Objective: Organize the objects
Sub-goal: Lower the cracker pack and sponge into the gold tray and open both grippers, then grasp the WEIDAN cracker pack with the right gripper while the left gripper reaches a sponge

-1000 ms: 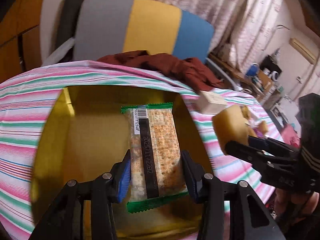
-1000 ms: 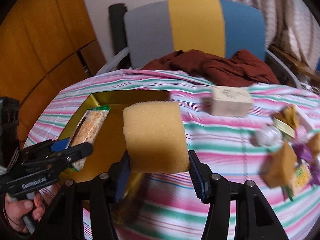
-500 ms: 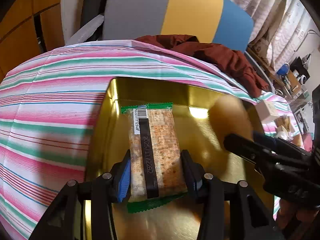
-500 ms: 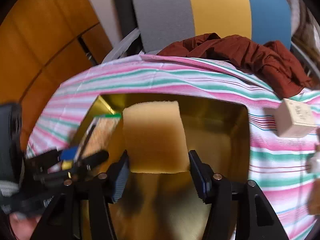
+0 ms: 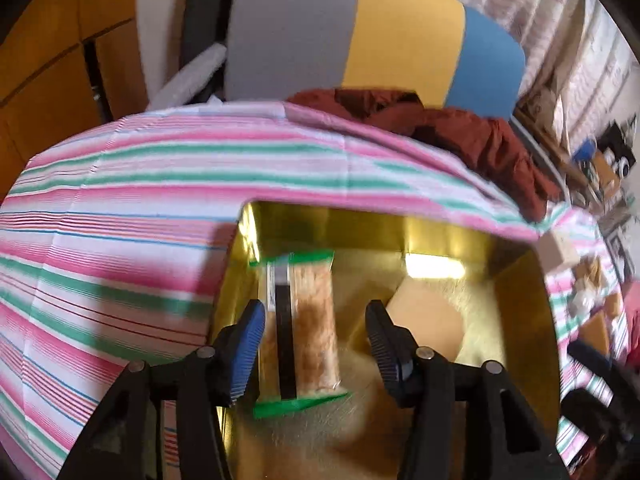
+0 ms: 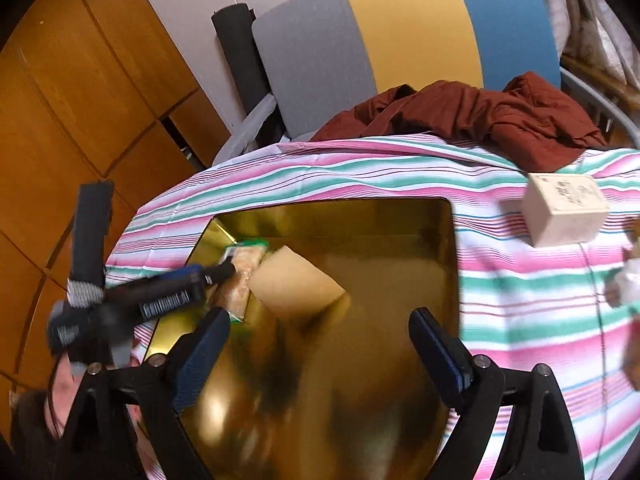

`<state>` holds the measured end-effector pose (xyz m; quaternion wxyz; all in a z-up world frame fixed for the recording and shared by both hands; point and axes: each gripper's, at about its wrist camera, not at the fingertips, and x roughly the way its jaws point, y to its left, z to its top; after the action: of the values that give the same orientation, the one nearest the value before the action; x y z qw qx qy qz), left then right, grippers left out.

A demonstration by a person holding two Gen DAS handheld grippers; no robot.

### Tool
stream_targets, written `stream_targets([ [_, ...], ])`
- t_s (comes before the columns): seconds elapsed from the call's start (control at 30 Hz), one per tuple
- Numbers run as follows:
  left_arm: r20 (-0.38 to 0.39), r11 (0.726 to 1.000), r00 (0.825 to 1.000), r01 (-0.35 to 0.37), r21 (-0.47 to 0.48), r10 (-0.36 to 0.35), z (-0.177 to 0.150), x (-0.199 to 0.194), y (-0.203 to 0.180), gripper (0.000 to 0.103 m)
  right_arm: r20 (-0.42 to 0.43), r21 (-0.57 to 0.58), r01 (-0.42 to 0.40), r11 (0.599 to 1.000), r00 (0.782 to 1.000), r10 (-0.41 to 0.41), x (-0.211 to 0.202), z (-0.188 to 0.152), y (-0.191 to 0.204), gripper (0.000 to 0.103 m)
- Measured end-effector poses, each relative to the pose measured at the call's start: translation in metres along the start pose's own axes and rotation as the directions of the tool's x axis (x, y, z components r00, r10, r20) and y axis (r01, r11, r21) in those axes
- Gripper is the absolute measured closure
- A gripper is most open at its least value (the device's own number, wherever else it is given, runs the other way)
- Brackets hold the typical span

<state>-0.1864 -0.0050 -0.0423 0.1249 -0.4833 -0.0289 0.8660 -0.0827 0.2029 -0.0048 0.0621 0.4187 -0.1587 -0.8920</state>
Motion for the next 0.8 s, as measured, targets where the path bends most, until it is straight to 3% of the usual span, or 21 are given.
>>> stream_targets([
  [0.2,0.104,0.993,0.994,0.039,-0.11,-0.027,0.002,-0.033,0.005,0.044,0.027,0.043,-0.016,0.999,1.0,0.014,-0.024,-0.009,-0.018,0.011],
  [0.43,0.168,0.984,0.981,0.121,-0.128,-0.099,-0.021,-0.054,-0.013,0.044,0.053,0.069,0.009,0.998,0.999,-0.012,-0.041,-0.017,-0.034,0.011],
  [0.8,0.104,0.987,0.982,0.162,-0.026,-0.158,-0.062,-0.05,-0.071,0.044,0.118,0.048,0.073,0.996,0.99,-0.079,-0.077,-0.03,-0.057,0.011],
])
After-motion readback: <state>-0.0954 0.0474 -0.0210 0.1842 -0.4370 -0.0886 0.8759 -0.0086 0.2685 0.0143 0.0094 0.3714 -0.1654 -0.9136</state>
